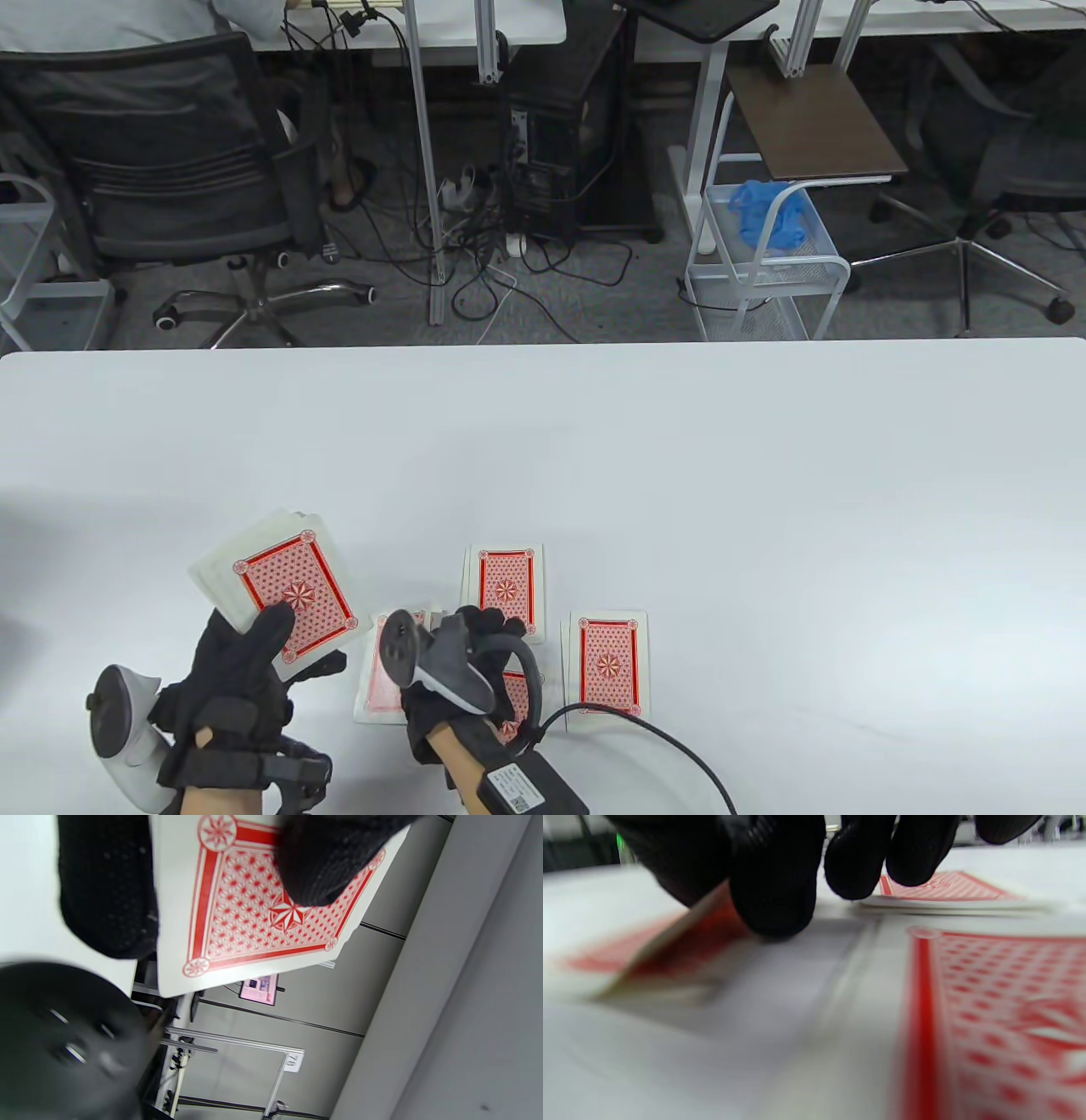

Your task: Four-player card dealing with fan arrangement

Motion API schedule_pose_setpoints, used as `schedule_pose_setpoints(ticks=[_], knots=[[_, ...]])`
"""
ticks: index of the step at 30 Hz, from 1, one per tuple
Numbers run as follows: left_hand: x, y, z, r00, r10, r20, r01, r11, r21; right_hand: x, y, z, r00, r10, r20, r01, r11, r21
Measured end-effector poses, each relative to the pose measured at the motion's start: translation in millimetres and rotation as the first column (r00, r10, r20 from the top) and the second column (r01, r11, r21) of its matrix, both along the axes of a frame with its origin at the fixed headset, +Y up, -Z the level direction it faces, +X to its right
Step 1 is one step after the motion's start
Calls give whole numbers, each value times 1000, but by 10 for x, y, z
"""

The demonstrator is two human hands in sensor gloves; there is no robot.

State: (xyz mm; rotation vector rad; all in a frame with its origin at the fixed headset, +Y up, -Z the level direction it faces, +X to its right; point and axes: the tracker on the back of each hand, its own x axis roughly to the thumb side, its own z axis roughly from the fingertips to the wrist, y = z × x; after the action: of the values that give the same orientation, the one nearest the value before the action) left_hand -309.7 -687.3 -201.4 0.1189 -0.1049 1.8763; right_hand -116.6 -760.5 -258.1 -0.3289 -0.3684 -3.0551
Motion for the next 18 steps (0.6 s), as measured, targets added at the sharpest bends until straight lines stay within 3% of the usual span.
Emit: schedule_pose_setpoints(ticks=[1,4,6,7,9,10,12,13,14,16,17,18], knots=[[9,0,-13,999,24,38,-25,999,29,-9,2,1,999,49,-21,-49,999,-3],[39,-9,-39,993,55,107,-63,996,69,99,134,-12,997,-61,-55,60,998,-24],[69,-8,-64,992,17,128,-28,996,85,261,326,5,956,-277,-91,282,958,43],[103,-9,-71,989,0,145,-13,996,87,373,448,33,905,-417,-84,423,901,94],[187,-11,-79,984,-6,177,-8,997,77,608,673,111,662,-731,-166,747,660,72],[254,-13,-89,980,-12,201,-4,997,79,725,775,183,471,-866,-171,879,477,5],[383,-17,-109,969,-16,247,-5,997,83,885,914,341,268,-952,-151,963,269,12],[439,-21,-112,963,-21,270,1,997,74,937,969,397,257,-948,-186,966,251,54],[519,-34,-117,954,-32,299,9,997,78,1008,1035,463,319,-911,-260,947,294,133],[651,-60,-117,933,-17,360,-7,998,66,1073,1103,540,480,-812,-332,875,413,253],[720,-77,-110,919,-2,395,-22,998,56,1094,1105,578,590,-731,-342,806,508,305],[786,-95,-101,904,22,428,-45,998,44,1105,1086,614,664,-654,-362,747,552,370]])
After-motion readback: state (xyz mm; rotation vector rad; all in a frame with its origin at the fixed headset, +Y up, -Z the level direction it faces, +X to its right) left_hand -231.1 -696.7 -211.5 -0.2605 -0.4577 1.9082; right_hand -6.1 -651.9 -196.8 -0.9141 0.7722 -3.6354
